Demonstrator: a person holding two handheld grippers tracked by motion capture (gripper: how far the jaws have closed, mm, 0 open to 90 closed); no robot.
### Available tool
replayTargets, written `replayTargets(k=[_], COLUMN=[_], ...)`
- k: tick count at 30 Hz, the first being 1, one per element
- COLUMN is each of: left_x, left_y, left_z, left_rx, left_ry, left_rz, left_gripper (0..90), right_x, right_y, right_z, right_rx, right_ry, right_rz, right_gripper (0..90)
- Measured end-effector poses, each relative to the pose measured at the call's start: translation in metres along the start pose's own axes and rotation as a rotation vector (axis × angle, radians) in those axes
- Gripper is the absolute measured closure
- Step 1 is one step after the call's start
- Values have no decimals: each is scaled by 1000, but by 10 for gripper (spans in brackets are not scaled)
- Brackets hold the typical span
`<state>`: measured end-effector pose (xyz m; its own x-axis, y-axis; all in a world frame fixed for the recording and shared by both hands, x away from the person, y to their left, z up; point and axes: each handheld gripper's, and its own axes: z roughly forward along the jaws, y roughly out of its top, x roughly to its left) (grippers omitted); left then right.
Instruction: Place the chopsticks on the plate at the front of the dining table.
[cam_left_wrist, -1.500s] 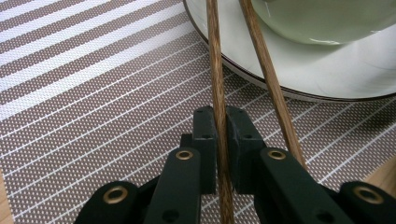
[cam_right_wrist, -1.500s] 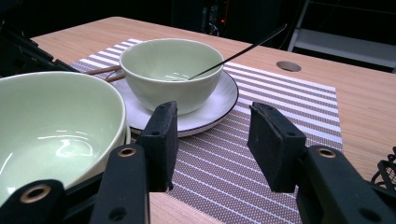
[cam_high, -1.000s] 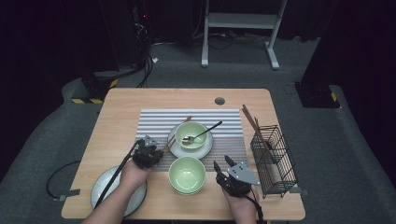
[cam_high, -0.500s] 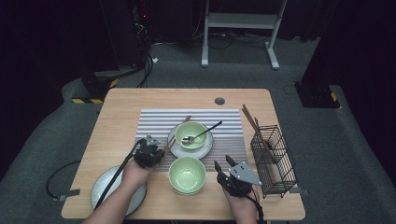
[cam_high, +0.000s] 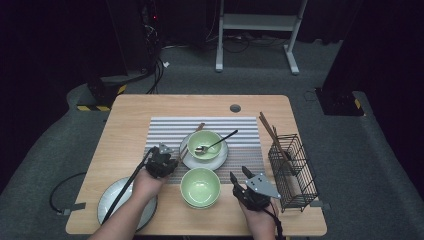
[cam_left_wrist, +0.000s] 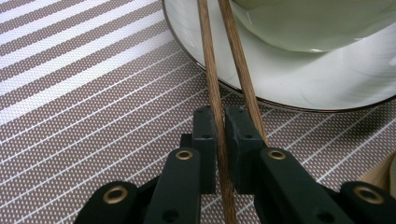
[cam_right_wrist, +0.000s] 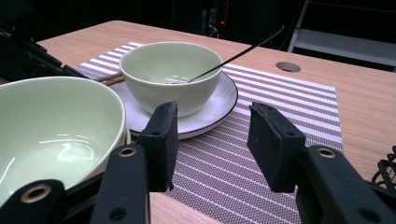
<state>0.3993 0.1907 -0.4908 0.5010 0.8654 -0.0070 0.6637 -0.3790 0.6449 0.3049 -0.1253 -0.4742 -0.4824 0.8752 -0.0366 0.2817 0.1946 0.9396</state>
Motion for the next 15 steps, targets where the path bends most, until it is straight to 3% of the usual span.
replayTargets(k=[8,15], left_x=[-1,-1], left_y=[0,0], left_z=[0,-8], left_rx=[0,-39], left_ry=[-13,-28], left_rz=[-2,8], left_gripper=[814,768], right_x=[0,-1], right_y=[1,0], right_z=[-1,0], right_rx=[-2,-2], right_ry=[-1,0], right_rz=[-1,3], right_gripper=[526,526])
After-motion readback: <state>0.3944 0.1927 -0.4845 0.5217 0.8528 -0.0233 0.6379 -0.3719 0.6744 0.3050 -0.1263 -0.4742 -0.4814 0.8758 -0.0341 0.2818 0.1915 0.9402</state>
